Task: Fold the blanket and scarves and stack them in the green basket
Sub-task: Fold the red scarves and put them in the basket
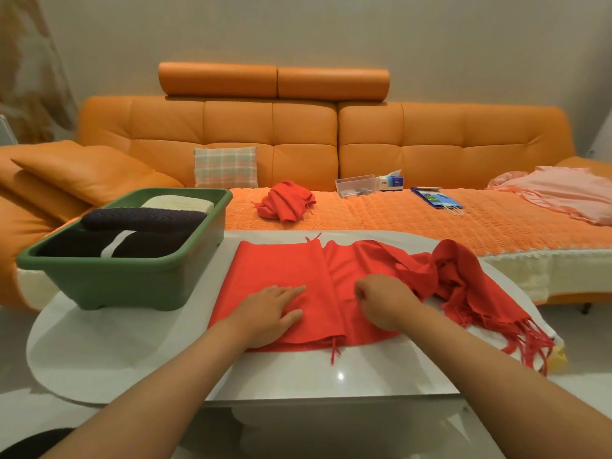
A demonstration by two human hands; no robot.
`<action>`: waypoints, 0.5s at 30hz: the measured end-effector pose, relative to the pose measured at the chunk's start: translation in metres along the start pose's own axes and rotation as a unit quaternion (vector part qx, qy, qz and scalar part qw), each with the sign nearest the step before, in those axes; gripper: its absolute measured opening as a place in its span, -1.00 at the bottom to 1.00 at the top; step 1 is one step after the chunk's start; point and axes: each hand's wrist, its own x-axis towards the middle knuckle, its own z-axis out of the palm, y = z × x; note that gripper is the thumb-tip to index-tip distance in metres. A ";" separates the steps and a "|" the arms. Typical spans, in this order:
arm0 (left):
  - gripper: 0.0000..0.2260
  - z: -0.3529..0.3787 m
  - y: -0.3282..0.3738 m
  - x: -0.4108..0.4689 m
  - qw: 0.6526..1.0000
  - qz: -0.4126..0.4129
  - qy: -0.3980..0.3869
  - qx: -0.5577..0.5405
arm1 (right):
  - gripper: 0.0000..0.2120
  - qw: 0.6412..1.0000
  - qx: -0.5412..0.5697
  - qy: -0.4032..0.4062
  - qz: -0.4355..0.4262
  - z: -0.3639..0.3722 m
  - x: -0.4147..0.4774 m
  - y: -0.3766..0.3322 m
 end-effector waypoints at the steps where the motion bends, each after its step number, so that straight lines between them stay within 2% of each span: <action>1: -0.47 -0.002 0.001 0.004 0.999 -0.023 -0.005 0.028 | -0.85 0.999 -0.039 -0.010 0.001 -0.002 -0.001 0.014; 6: -0.61 -0.014 0.014 0.022 0.986 -0.125 -0.001 0.112 | -0.73 0.980 -0.185 -0.054 0.054 -0.011 -0.010 0.067; 8: -0.57 -0.012 0.016 0.026 0.976 -0.154 -0.002 0.155 | -0.68 0.975 -0.197 -0.057 0.090 -0.014 -0.012 0.075; 10: -0.57 -0.010 0.023 0.033 0.963 -0.181 -0.006 0.198 | -0.65 0.976 -0.162 -0.080 0.119 -0.014 -0.014 0.080; 13: -0.66 -0.011 0.048 0.046 0.959 -0.152 0.042 0.236 | -0.66 0.980 -0.110 -0.127 0.106 -0.009 -0.018 0.087; 15: -0.72 -0.006 0.069 0.056 0.976 -0.059 0.118 0.174 | -0.71 0.989 -0.067 -0.084 0.101 -0.011 -0.020 0.094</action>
